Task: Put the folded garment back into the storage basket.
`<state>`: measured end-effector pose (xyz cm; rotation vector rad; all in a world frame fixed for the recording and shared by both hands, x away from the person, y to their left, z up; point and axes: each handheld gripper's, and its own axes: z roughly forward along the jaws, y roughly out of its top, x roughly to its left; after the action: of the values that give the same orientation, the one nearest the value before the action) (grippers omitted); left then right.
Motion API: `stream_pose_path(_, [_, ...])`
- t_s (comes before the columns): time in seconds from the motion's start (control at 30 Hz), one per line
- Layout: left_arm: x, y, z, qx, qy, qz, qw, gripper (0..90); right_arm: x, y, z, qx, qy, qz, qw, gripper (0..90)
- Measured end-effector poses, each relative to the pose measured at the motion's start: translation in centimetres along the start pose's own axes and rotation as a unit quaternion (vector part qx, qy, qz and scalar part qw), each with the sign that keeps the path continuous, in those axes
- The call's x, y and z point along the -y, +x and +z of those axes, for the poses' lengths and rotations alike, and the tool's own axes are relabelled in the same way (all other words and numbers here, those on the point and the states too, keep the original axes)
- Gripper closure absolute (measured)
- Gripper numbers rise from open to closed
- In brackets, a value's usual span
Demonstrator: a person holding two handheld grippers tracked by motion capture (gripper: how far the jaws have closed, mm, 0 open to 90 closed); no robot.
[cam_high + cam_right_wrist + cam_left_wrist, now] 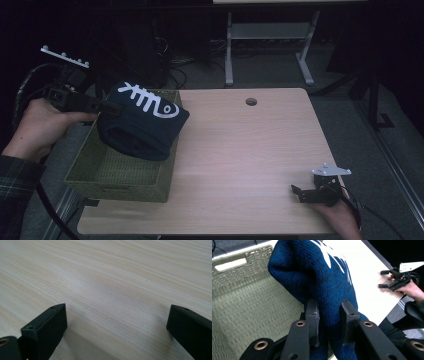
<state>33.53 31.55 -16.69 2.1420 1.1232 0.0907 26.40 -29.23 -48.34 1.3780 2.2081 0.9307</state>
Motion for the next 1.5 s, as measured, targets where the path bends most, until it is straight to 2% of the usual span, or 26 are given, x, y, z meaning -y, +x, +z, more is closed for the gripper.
stream_pose_path(0.53, [3.0,4.7,-0.8,0.021,-0.013,-0.016,0.9996,72.4,0.0,0.0,0.0,0.001,-0.002,-0.001,1.0,2.5])
stream_pose_path(0.8, [5.3,6.9,1.2,0.037,-0.008,-0.036,0.9986,72.4,0.0,0.0,0.0,0.001,-0.002,-0.001,1.0,2.5])
stream_pose_path(1.0, [6.9,8.6,2.2,0.04,-0.009,-0.056,0.9976,72.4,0.0,0.0,0.0,0.001,-0.002,-0.001,1.0,2.5])
stream_pose_path(1.2, [8.3,9.8,3.6,0.048,-0.003,-0.072,0.9962,72.5,0.0,0.0,0.0,0.001,-0.002,-0.001,1.0,2.5])
stream_pose_path(1.5, [9.9,11.4,5.2,0.044,0.002,-0.095,0.9945,72.8,0.0,0.0,0.0,0.001,-0.002,-0.001,1.0,2.5])
